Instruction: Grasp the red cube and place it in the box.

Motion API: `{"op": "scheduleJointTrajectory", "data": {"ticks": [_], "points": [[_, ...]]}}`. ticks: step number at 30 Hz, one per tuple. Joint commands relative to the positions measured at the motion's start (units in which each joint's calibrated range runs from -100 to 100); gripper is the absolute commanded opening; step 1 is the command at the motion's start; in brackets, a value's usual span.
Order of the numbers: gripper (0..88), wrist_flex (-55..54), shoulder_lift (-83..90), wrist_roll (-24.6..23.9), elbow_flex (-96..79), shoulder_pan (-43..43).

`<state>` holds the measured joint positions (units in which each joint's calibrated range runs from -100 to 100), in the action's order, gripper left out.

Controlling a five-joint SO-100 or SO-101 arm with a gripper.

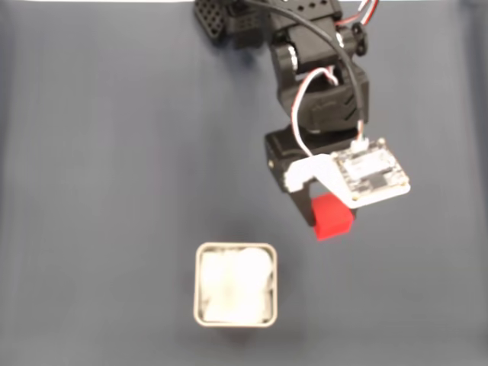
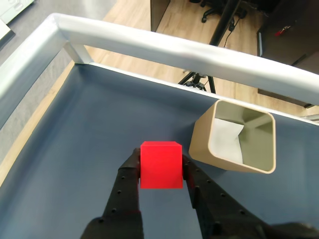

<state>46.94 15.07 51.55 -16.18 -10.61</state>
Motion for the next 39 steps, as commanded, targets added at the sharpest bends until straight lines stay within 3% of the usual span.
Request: {"op": "scheduleJointTrajectory", "data": {"ticks": [1, 39], "points": [[3.9, 0.5, -0.2, -0.2, 4.2, 1.8], [3.6, 0.2, -16.0, -0.4, 20.9, 12.0]]}}
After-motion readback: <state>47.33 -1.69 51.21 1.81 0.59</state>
